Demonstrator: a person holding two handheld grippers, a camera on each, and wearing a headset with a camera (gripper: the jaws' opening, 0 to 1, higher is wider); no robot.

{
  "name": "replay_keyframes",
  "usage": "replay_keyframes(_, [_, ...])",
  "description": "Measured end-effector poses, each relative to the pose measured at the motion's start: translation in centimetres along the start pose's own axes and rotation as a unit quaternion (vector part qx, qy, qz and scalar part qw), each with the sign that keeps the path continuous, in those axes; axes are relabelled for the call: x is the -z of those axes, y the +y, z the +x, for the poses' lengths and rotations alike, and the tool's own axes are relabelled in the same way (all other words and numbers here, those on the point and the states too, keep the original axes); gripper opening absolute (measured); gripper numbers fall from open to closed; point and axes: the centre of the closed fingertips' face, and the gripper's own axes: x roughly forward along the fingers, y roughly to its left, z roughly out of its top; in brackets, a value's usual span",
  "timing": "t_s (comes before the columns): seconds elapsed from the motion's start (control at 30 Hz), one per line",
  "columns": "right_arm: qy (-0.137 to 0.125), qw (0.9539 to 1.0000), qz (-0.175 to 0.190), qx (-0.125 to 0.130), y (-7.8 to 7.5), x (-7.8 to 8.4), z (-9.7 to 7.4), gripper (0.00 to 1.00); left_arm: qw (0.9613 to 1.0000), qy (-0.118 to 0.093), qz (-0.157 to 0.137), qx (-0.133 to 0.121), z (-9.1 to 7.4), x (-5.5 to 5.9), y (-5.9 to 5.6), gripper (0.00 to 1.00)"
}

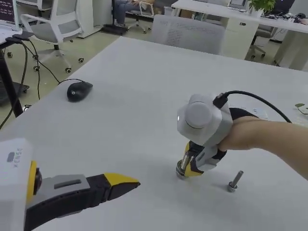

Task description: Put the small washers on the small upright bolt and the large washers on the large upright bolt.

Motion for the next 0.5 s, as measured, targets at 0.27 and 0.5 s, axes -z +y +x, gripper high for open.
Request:
replay_keyframes(0.27, [-0.029,0.9993,0.022,0.004,0.1,0.1,-0.4,0.25,1.0000,0.002,0.000,-0.001,0.1,0.0,0.2,0.57])
replay_keyframes(0.5, [-0.058,0.9971,0.044,0.023,1.2,0.7,-2.8,0.25,1.0000,-0.002,0.004,0.003,0.3,-0.2,0.1,0.57])
